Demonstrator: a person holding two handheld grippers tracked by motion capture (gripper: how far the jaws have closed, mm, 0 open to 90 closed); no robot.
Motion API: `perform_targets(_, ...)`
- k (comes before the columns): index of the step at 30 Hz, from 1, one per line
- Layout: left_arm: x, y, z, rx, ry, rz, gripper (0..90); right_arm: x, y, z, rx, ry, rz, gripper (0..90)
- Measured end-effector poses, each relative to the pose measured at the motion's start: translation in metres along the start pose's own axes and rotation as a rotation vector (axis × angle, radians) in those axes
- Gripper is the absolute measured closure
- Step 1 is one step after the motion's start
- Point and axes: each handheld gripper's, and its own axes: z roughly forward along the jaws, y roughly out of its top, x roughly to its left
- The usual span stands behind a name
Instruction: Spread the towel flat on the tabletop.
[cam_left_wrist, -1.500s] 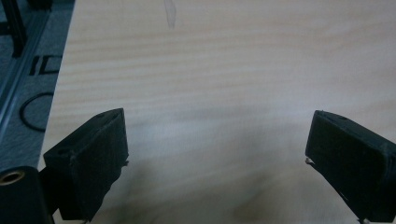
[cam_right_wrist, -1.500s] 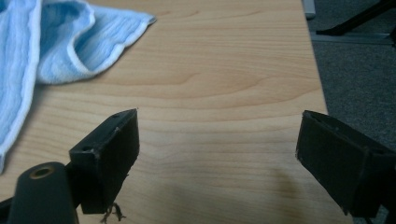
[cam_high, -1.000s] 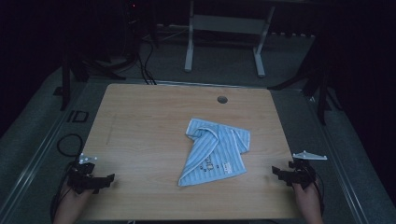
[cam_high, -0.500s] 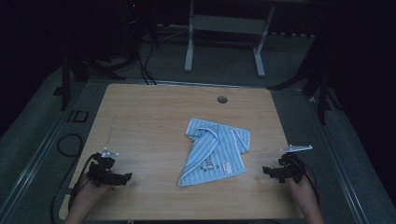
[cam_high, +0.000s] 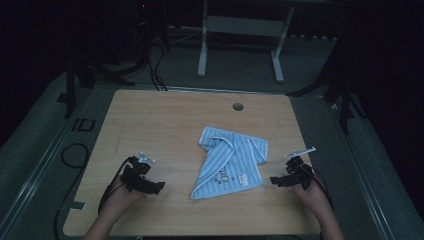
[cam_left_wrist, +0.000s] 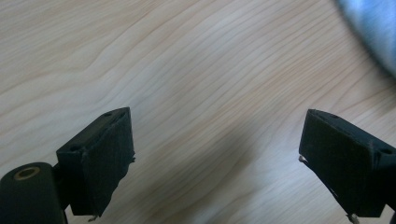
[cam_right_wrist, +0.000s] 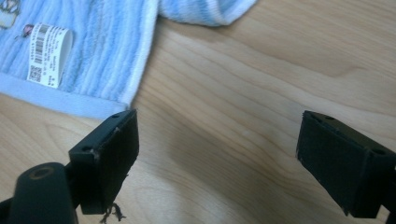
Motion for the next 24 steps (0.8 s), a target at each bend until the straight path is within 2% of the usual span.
perform_targets(6,-0.014,0.018,0.006,-0.01,-0.026,0.03,10.2,0.006,0.013,-0.001,0.01,-0.004,-0.038,13.4)
perform_targets(8,-0.024,0.029,0.01,0.0,-0.028,0.068,10.5,0.008,0.018,-0.001,0.0,-0.01,-0.041,12.9)
perform_targets(10,-0.032,0.038,0.012,0.008,-0.023,0.099,11.2,0.009,0.024,-0.001,-0.005,0.007,-0.042,13.0)
perform_targets(12,-0.04,0.047,0.014,0.012,-0.026,0.129,11.2,0.011,0.029,0.0,0.012,-0.006,-0.061,13.6)
perform_targets(13,-0.04,0.047,0.014,0.012,-0.026,0.129,11.2,0.012,0.032,0.001,0.014,-0.011,-0.068,15.0)
perform_targets(15,-0.052,0.061,0.018,0.023,-0.019,0.168,11.2,0.013,0.039,0.002,0.016,-0.016,-0.081,20.5)
perform_targets(16,-0.052,0.061,0.018,0.023,-0.019,0.168,11.2,0.013,0.039,0.002,0.016,-0.016,-0.081,20.5)
perform_targets(17,-0.062,0.07,0.02,0.031,-0.025,0.199,11.2,0.014,0.046,0.002,0.015,-0.024,-0.099,27.2)
perform_targets(19,-0.072,0.079,0.023,0.038,-0.031,0.227,11.8,0.016,0.053,0.003,0.013,-0.029,-0.114,35.4)
perform_targets(20,-0.072,0.079,0.023,0.038,-0.031,0.227,12.3,0.017,0.057,0.004,0.015,-0.03,-0.125,37.2)
perform_targets(21,-0.081,0.088,0.027,0.044,-0.038,0.258,12.4,0.019,0.061,0.005,0.018,-0.036,-0.139,40.2)
perform_targets(22,-0.081,0.088,0.027,0.044,-0.038,0.258,12.4,0.02,0.065,0.007,0.023,-0.043,-0.149,41.0)
perform_targets(24,-0.095,0.1,0.034,0.044,-0.039,0.291,12.5,0.023,0.072,0.01,0.024,-0.04,-0.164,44.2)
